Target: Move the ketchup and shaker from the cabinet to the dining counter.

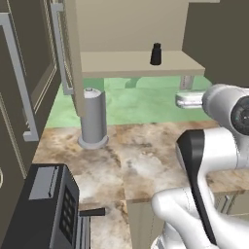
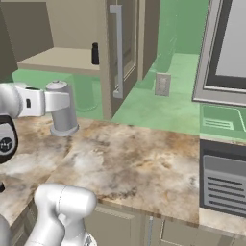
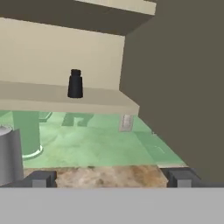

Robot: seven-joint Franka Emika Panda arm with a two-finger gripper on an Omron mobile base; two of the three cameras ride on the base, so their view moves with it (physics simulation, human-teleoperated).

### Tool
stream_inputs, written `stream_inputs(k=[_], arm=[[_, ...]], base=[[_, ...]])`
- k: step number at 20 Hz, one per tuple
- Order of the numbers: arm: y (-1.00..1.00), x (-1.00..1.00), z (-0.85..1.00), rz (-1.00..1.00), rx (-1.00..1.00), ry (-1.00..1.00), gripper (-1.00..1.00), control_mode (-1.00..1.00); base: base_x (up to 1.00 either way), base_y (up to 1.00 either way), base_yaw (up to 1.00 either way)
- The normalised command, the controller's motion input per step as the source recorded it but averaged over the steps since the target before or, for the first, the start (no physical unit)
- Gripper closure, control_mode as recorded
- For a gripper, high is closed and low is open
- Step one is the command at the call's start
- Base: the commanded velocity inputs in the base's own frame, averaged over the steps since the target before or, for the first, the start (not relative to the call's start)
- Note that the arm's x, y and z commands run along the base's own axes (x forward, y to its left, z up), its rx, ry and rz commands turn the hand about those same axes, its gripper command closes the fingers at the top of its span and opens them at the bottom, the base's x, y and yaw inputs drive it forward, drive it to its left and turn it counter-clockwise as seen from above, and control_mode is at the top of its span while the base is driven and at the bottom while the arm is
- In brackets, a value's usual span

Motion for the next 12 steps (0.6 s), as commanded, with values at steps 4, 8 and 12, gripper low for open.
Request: stream_inputs(k=[4,8,12], arm=[[0.01,0.00,0.67,0.00,0.09,-0.07,-1.00,-1.00],[0.27,0.00,0.52,0.00,0.01,-0.07,-1.00,-1.00],[0.00,0.00,0.27,0.00,0.00,-0.13,-1.00,-1.00]], base=[[0.00,0.00,0.00],[0.00,0.00,0.00],[0.00,0.00,0.00]])
